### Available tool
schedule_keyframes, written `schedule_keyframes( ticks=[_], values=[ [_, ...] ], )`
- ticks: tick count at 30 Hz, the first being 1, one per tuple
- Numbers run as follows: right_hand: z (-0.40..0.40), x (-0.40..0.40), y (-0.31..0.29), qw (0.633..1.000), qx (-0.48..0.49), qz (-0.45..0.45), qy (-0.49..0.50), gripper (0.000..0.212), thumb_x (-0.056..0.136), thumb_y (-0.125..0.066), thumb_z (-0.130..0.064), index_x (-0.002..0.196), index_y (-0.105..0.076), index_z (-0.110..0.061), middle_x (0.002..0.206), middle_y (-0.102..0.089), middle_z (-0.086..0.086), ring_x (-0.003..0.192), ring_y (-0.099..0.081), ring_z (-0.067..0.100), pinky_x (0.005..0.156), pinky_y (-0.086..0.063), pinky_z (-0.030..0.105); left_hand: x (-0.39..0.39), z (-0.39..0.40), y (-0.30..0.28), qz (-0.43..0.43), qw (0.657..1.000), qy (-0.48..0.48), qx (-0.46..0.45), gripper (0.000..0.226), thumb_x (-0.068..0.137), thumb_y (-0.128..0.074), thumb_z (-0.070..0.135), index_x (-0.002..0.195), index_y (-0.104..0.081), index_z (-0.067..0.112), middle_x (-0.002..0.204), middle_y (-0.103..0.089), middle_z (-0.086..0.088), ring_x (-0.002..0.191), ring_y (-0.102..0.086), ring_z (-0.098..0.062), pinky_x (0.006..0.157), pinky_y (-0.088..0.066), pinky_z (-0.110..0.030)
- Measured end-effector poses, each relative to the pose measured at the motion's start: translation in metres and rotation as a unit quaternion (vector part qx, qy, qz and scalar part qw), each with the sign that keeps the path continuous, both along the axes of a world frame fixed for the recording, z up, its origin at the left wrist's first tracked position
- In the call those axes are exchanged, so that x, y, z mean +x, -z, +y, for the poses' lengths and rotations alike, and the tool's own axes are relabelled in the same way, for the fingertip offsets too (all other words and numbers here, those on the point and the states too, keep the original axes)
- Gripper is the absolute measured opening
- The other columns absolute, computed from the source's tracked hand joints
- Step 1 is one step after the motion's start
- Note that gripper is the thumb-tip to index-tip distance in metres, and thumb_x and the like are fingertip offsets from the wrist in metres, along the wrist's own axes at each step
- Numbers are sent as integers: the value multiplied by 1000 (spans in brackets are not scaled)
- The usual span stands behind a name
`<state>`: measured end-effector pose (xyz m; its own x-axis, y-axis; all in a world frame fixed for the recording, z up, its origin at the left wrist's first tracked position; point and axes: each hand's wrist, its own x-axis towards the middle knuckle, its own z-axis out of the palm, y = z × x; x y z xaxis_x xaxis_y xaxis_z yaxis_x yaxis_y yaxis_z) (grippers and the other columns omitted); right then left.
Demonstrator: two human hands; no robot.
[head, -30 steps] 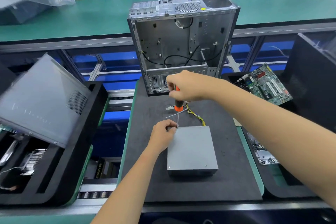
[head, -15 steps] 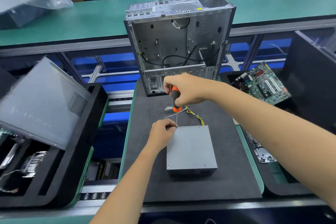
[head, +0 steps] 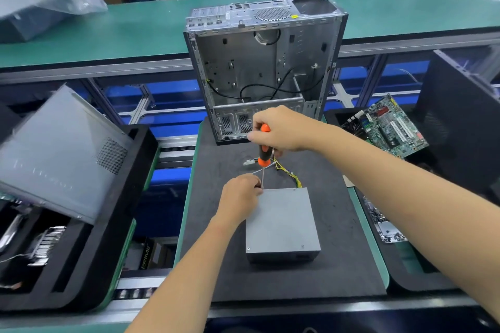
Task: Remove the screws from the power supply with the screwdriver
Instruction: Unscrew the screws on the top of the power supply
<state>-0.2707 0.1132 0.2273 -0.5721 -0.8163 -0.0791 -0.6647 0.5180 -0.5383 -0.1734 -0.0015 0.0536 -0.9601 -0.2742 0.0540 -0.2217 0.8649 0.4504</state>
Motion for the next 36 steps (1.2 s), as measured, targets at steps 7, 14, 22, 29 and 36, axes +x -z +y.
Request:
schedule_keyframes(
  ticks=[7, 14, 22, 29, 36],
  values=[
    [3, -4, 3, 1000, -24, 3, 18, 13, 90, -57, -28, 82, -56, -17, 72, -67, -2, 49, -66, 13, 57, -53, 31, -1, 1, 4, 4, 999, 15, -34, 8, 88, -54, 14, 81, -58, 13, 90, -61, 1, 82, -56, -23, 64, -38, -31],
    [8, -8, 7, 999, -35, -2, 38, 11, 88, -56, -21, 78, -54, -19, 68, -67, -4, 46, -65, 8, 52, -54, 28, 7, -4, 6, 26, 979, -37, 200, 17, 87, -60, 8, 80, -62, 23, 84, -65, 10, 78, -58, -4, 68, -42, -11],
    [6, -9, 11, 999, -28, 15, 31, 8, 87, -56, -21, 78, -54, -20, 69, -65, -5, 45, -63, 6, 50, -53, 29, 15, -10, 2, 29, 949, -59, 309, 21, 87, -64, 11, 80, -70, 29, 80, -69, 15, 76, -60, 2, 64, -41, -2],
    [5, -8, 10, 999, -24, 15, 25, 8, 89, -56, -22, 81, -54, -21, 71, -65, -4, 47, -65, 9, 46, -49, 24, 15, -9, 5, 23, 955, -52, 293, 23, 90, -60, 12, 83, -68, 33, 85, -68, 17, 81, -60, 0, 65, -42, -7],
    [4, -7, 8, 999, -37, 3, 24, 9, 87, -56, -22, 79, -54, -20, 70, -65, -5, 48, -65, 10, 54, -54, 32, 14, -8, 8, 38, 955, -50, 288, 24, 88, -61, 7, 82, -69, 30, 86, -68, 17, 79, -59, 8, 67, -40, 0]
  ],
)
